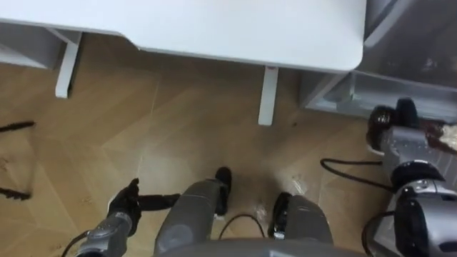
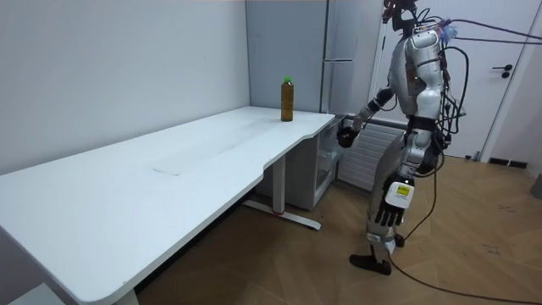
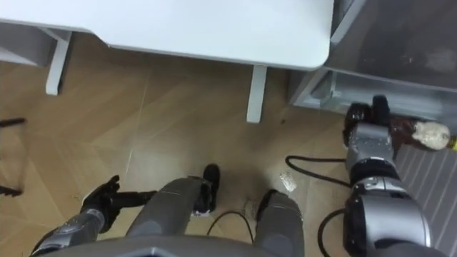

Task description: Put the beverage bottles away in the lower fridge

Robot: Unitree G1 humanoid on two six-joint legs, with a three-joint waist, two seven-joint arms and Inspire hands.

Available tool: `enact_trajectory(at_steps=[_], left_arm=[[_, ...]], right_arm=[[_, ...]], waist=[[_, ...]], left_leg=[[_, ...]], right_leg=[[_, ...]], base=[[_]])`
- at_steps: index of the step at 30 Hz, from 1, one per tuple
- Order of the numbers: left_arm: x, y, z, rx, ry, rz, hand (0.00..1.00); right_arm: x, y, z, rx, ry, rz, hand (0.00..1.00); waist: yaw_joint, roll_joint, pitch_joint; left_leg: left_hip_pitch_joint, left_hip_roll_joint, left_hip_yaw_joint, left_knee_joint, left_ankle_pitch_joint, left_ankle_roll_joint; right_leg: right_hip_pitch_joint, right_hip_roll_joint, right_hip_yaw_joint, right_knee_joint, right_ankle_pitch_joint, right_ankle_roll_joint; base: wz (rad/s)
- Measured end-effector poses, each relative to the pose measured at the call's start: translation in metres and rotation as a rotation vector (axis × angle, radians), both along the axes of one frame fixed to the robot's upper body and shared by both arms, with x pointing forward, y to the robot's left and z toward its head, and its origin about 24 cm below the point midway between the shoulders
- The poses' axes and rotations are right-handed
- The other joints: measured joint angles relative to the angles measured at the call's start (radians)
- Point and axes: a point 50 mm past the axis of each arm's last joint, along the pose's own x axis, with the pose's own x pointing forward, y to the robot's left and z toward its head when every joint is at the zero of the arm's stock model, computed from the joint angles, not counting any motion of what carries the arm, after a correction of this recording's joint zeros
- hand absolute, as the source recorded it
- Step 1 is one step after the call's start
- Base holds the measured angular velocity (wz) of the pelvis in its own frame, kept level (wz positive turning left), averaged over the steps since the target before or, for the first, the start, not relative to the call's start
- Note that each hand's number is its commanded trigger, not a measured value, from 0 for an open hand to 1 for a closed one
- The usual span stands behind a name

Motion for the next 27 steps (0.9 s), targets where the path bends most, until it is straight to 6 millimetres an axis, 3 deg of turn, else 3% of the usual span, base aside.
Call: enact_trajectory(at_steps=[6,12,15,21,27], left_arm=[[0.004,0.002,0.001,0.029,0.001,-0.008,0.0],[0.005,0.009,0.003,0.084,0.006,0.033,0.0],[0.009,0.009,0.006,0.1,-0.01,0.052,0.0],[0.023,0.006,0.013,0.125,-0.076,0.068,0.0],[0.019,0.01,0.014,0.165,-0.063,0.086,0.0]], right_arm=[[0.026,-0.006,0.028,-0.056,-0.156,0.059,1.0],[0.056,-0.007,0.065,-0.075,-0.264,0.088,1.0],[0.069,-0.006,0.085,-0.087,-0.317,0.096,1.0],[0.081,-0.009,0.114,-0.124,-0.388,0.104,1.0],[0.081,-0.014,0.12,-0.157,-0.377,0.103,1.0]], waist=[[0.004,-0.022,-0.0002],[0.004,-0.021,-0.002],[0.009,-0.02,-0.0025],[0.024,-0.019,-0.0045],[0.023,-0.019,-0.0049]], left_leg=[[-0.163,0.006,-0.007,0.111,0.004,-0.01],[-0.296,0.021,-0.009,0.204,-0.006,-0.013],[-0.335,0.024,0.001,0.24,-0.012,-0.014],[-0.403,0.024,0.01,0.284,-0.017,-0.015],[-0.438,0.03,0.017,0.318,-0.02,-0.015]], right_leg=[[-0.165,-0.007,0.001,0.124,-0.024,-0.022],[-0.29,-0.007,-0.003,0.211,-0.032,-0.038],[-0.336,-0.005,0.018,0.252,-0.04,-0.036],[-0.412,-0.009,0.035,0.307,-0.048,-0.031],[-0.453,-0.009,0.043,0.347,-0.057,-0.043]], base=[[0.07],[-0.01],[-0.07],[-0.01],[-0.01]])
